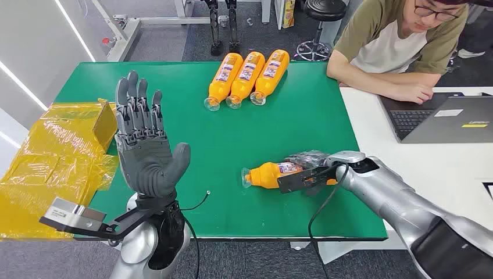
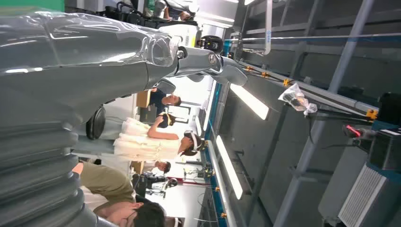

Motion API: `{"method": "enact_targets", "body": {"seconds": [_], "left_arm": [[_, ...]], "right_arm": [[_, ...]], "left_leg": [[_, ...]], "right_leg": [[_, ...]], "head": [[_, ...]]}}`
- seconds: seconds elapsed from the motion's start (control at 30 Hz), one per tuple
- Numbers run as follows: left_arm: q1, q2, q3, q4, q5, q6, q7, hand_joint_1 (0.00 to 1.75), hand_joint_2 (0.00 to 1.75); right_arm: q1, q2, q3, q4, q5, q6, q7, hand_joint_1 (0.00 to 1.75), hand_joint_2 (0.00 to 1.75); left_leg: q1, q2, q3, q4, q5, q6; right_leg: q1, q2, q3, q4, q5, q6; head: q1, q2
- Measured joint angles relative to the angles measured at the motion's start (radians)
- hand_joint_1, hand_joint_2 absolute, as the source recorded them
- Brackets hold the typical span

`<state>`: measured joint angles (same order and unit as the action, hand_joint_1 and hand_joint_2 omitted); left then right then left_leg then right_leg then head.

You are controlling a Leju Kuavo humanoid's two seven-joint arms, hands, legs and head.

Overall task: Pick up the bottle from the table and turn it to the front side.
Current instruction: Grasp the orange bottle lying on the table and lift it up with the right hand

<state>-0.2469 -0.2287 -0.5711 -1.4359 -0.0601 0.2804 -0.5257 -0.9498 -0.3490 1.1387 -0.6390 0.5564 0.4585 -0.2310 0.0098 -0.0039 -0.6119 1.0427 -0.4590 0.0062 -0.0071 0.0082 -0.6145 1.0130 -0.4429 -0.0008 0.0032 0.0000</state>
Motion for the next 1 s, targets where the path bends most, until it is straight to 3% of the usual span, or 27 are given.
{"method": "enact_targets", "body": {"seconds": [0.2,0.23,0.33,0.37,0.63,0.73,0.87,1.0], "left_arm": [[0.0,0.002,-0.002,0.0,0.001,0.0,0.0,0.0,1.75],[0.0,0.003,-0.002,0.0,0.003,0.0,0.0,0.0,1.75],[0.0,0.008,-0.003,0.003,0.009,0.001,0.0,0.0,1.75],[0.0,0.01,-0.004,0.003,0.011,0.002,-0.001,0.0,1.75],[-0.002,0.017,-0.021,0.012,0.029,0.013,-0.014,0.0,1.75],[-0.002,0.017,-0.023,0.012,0.028,0.021,-0.016,0.0,1.75],[-0.001,0.018,-0.023,0.011,0.017,0.046,-0.016,0.0,1.75],[0.008,0.018,-0.023,0.01,0.003,0.08,-0.018,0.0,1.75]], "right_arm": [[0.001,-0.032,0.021,0.0,0.002,-0.018,0.015,0.0,1.75],[0.001,-0.037,0.025,0.0,0.004,-0.028,0.019,0.31,1.75],[0.002,-0.049,0.036,0.0,0.009,-0.053,0.03,1.62,1.75],[0.002,-0.052,0.039,0.0,0.011,-0.058,0.032,1.75,1.75],[0.004,-0.067,0.051,-0.019,0.022,-0.126,0.035,1.75,1.75],[0.018,-0.066,0.05,-0.034,0.02,-0.194,0.035,1.75,1.75],[0.07,-0.034,0.003,-0.064,0.019,-0.432,0.065,1.75,1.75],[0.169,0.038,-0.112,-0.121,-0.012,-0.724,0.083,1.75,1.75]], "left_leg": [[0.0,0.0,0.0,0.0,0.0,0.0],[0.0,0.0,0.0,0.0,0.0,0.0],[0.0,0.0,0.0,0.0,0.0,0.0],[0.0,0.0,0.0,0.0,0.0,0.0],[0.0,0.0,0.0,0.0,0.0,0.0],[0.0,0.0,0.0,0.0,0.0,0.0],[0.001,0.0,0.0,-0.001,0.0,0.0],[0.001,0.0,0.0,-0.002,0.0,0.0]], "right_leg": [[0.0,0.0,0.0,0.0,0.0,0.0],[0.0,0.0,0.0,0.0,0.0,0.0],[0.0,0.0,0.0,0.0,0.0,0.0],[0.0,0.0,0.0,0.0,0.0,0.0],[0.0,0.0,0.0,0.0,0.0,0.0],[0.0,0.0,0.0,0.0,0.0,0.0],[0.001,0.0,0.0,0.001,0.0,0.0],[0.001,0.0,0.0,0.001,0.0,-0.001]], "head": [[0.0,0.0],[0.0,0.0],[0.0,0.0],[0.0,0.0],[0.0,0.0],[0.0,0.0],[0.0,0.0],[0.0,0.0]]}}
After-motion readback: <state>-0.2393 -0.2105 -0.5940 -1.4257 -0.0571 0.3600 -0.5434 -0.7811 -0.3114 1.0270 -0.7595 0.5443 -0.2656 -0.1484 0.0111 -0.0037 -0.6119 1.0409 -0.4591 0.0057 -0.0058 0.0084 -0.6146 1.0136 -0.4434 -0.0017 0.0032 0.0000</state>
